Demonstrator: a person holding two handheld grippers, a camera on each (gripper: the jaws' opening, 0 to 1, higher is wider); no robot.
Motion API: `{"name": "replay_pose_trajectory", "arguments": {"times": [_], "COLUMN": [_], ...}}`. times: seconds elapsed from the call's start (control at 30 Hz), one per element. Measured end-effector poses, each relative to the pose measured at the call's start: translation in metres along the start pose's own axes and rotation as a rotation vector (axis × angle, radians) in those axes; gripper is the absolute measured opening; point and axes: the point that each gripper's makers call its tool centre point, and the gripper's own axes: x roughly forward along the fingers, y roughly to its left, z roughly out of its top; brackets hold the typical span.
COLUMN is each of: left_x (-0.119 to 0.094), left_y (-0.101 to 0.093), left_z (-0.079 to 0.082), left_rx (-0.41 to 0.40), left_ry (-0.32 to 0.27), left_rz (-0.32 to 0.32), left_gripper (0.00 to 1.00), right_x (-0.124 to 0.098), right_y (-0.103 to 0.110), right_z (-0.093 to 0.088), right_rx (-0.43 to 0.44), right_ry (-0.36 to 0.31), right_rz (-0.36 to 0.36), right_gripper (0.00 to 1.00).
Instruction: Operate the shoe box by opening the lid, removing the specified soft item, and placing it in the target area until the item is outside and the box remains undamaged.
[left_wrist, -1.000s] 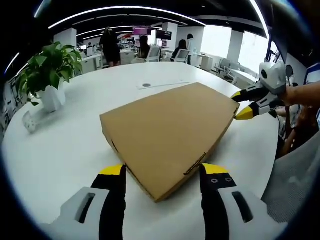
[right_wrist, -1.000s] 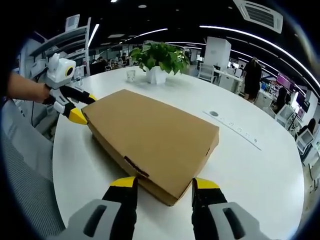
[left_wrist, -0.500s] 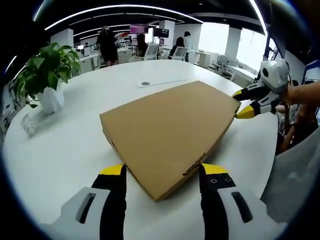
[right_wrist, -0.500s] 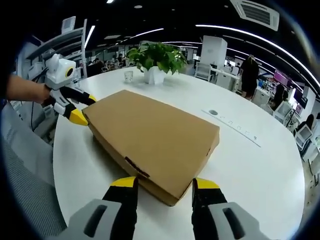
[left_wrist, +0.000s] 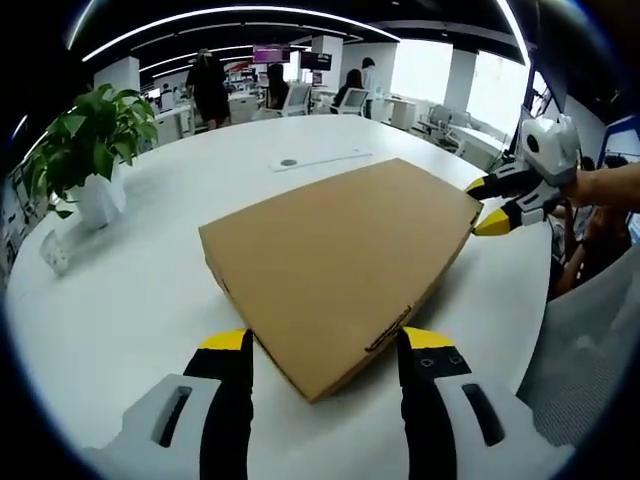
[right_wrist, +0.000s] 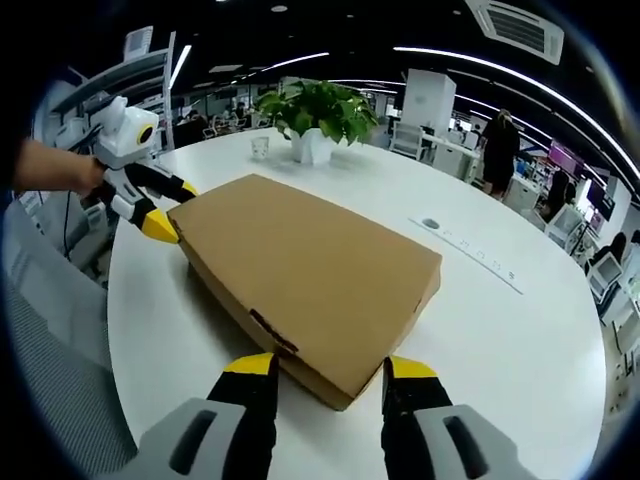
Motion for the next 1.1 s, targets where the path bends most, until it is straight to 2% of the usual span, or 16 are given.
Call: {"name": "replay_pose_trajectory", "arguments": {"times": [0.67, 1.1], "left_x": [-0.017, -0.035], "left_y": [0.015, 0.013], "left_z": [-0.014, -0.023], "left_rx": [0.040, 0.075], "left_ry": [0.035, 0.072], "left_rz": [-0.045, -0.076], "left_gripper": [0.59, 0.59], "right_x": [-0.004, -0.007], "right_y": [0.033, 0.057], "right_z": [0.000, 0.001], "right_rx": [-0.010, -0.017], "right_ry": [0.011, 0.016], "right_rz": [0.017, 0.028], "right_gripper": [0.33, 0.30]}}
